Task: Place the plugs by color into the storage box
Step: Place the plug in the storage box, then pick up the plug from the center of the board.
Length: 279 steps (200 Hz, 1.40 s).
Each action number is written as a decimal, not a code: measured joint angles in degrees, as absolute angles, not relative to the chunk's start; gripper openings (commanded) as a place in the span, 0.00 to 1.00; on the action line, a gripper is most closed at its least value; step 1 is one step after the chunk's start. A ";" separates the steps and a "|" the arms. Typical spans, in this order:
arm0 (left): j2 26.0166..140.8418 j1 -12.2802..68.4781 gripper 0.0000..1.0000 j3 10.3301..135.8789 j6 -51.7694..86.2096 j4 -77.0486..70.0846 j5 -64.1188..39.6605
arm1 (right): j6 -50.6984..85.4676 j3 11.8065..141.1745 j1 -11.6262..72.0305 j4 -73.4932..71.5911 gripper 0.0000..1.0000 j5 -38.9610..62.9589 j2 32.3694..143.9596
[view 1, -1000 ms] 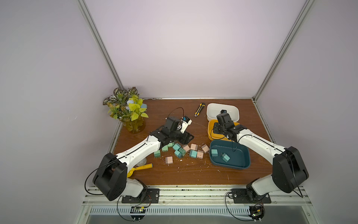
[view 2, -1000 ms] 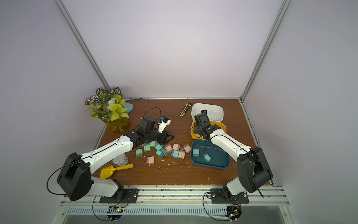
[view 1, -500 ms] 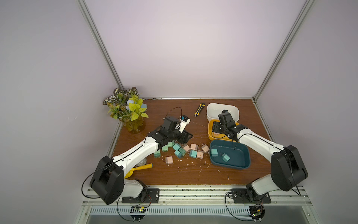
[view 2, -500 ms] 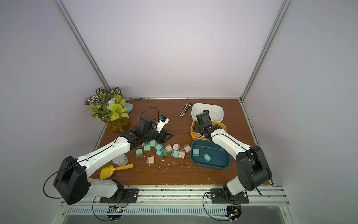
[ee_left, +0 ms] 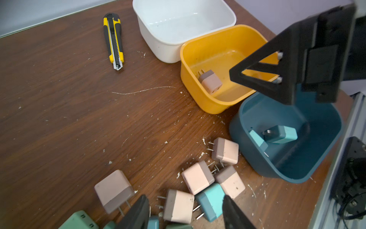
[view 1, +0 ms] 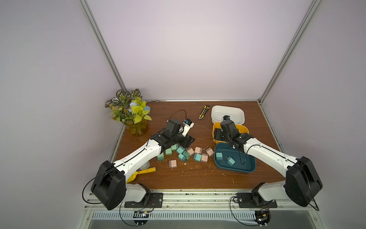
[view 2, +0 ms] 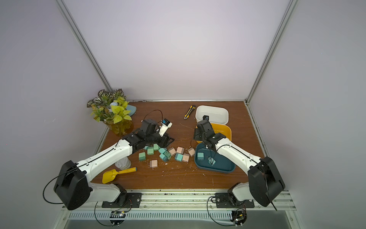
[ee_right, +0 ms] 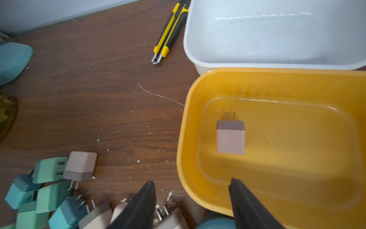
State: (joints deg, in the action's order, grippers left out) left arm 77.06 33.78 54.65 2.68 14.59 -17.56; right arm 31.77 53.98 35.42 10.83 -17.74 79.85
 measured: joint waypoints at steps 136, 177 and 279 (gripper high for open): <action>72.18 33.78 0.60 46.54 -7.68 17.12 -14.26 | 26.00 39.03 44.84 -5.69 0.51 -17.67 75.92; 71.94 33.98 0.60 46.52 -7.75 17.02 -13.43 | 20.34 32.93 45.30 -11.51 0.51 -8.86 68.66; 76.29 34.76 0.60 46.54 -7.27 18.28 -12.69 | 14.52 26.26 48.42 -12.64 0.51 6.04 56.99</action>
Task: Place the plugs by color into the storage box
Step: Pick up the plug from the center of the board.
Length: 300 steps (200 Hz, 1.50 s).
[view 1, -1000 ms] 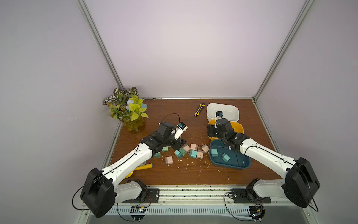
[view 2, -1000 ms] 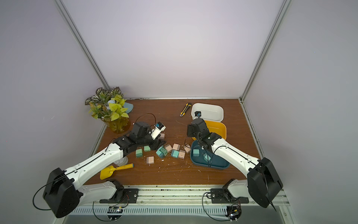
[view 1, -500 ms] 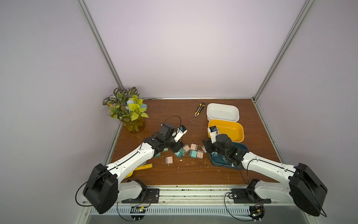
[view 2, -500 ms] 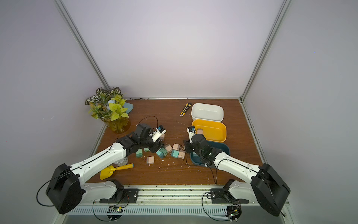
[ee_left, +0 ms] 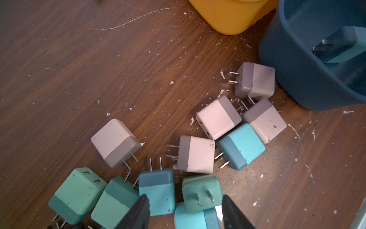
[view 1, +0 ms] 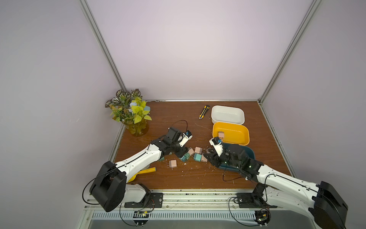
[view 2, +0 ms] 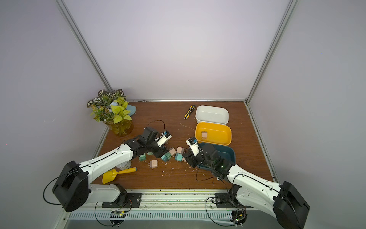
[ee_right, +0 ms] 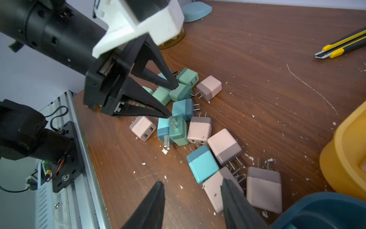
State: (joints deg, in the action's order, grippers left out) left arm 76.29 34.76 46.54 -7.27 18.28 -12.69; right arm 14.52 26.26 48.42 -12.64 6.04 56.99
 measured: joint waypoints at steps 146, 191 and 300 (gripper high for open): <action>82.89 36.58 0.58 46.96 -3.84 18.02 -12.53 | 14.31 25.65 51.83 -15.92 0.51 1.28 53.91; 84.38 38.50 0.54 47.33 -3.57 18.52 -12.29 | 13.89 25.67 52.71 -16.78 0.52 0.71 54.13; 87.83 38.76 0.52 50.74 -3.18 21.06 -10.04 | 12.75 26.35 54.35 -18.90 0.52 0.10 58.81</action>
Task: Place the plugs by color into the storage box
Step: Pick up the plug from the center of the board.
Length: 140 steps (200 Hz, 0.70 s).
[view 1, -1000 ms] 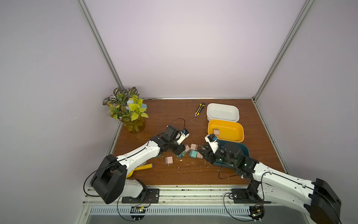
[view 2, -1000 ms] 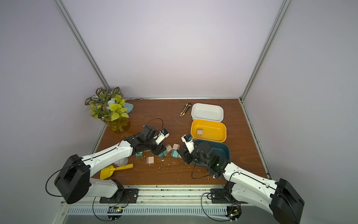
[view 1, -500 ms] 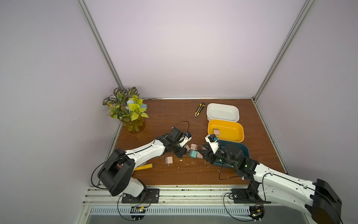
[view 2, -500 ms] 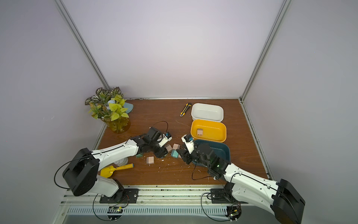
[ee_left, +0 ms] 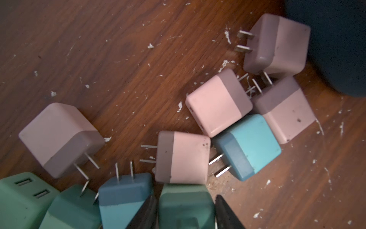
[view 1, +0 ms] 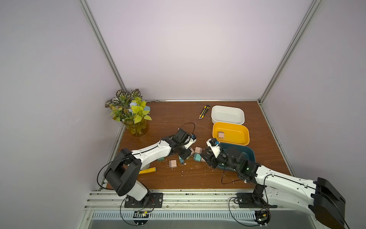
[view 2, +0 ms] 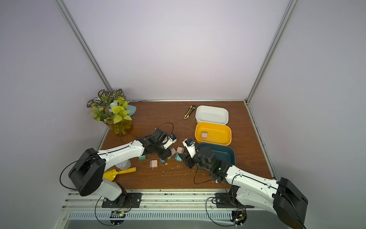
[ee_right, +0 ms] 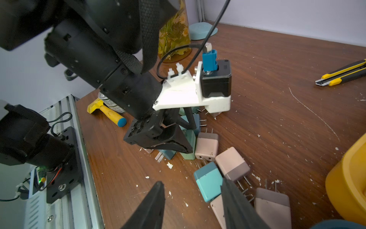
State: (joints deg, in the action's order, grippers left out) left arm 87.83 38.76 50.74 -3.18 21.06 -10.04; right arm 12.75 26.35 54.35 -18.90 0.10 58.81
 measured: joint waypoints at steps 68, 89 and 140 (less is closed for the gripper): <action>88.58 38.76 0.42 50.94 -3.22 22.22 -9.74 | 12.38 27.14 54.68 -19.86 0.52 -1.28 59.37; 88.58 38.76 0.41 50.96 -3.22 22.28 -9.74 | 12.43 27.14 54.68 -20.23 0.52 -1.72 59.37; 87.42 38.76 0.39 50.96 -3.22 22.55 -9.76 | 13.08 27.14 54.70 -20.38 0.52 -3.70 59.42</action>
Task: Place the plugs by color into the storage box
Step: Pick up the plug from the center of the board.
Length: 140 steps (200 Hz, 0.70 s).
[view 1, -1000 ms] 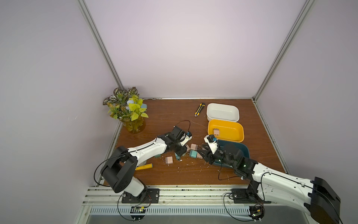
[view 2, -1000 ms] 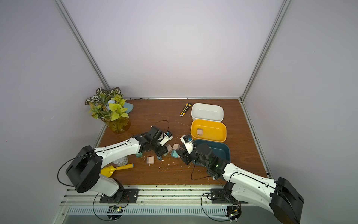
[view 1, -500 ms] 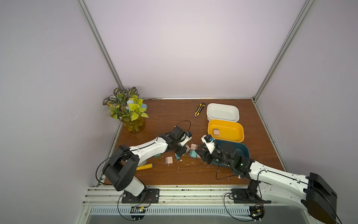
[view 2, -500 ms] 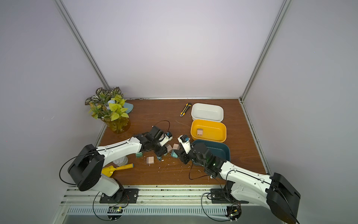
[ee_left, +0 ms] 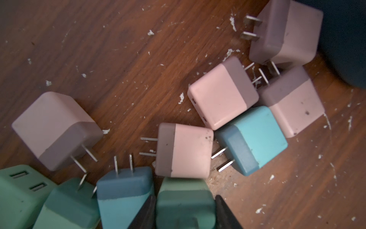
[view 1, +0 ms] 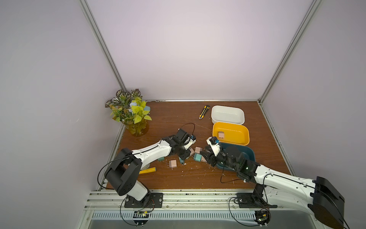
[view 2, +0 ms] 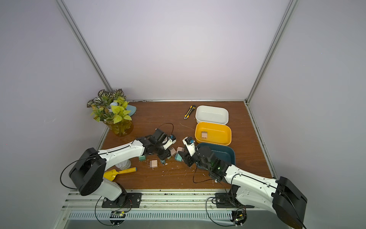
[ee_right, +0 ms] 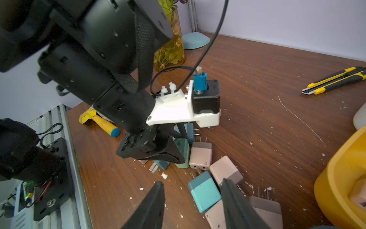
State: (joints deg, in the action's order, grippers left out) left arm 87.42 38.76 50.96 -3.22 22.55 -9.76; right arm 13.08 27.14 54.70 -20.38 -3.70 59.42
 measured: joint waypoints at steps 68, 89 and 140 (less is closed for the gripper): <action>80.88 38.76 0.38 51.70 -1.21 18.85 -9.63 | 13.98 32.14 54.54 -18.20 0.52 -11.03 61.19; 80.82 38.76 0.38 52.64 1.06 15.33 -9.54 | 14.02 34.68 53.58 -16.38 0.52 -13.89 61.19; 86.21 38.76 0.37 58.50 6.17 5.80 -9.30 | 18.65 36.80 43.99 -12.01 0.53 -17.82 61.06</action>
State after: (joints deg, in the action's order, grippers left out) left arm 86.21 38.76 58.50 6.17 5.80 -9.30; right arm 18.65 36.80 43.99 -12.01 -17.82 61.06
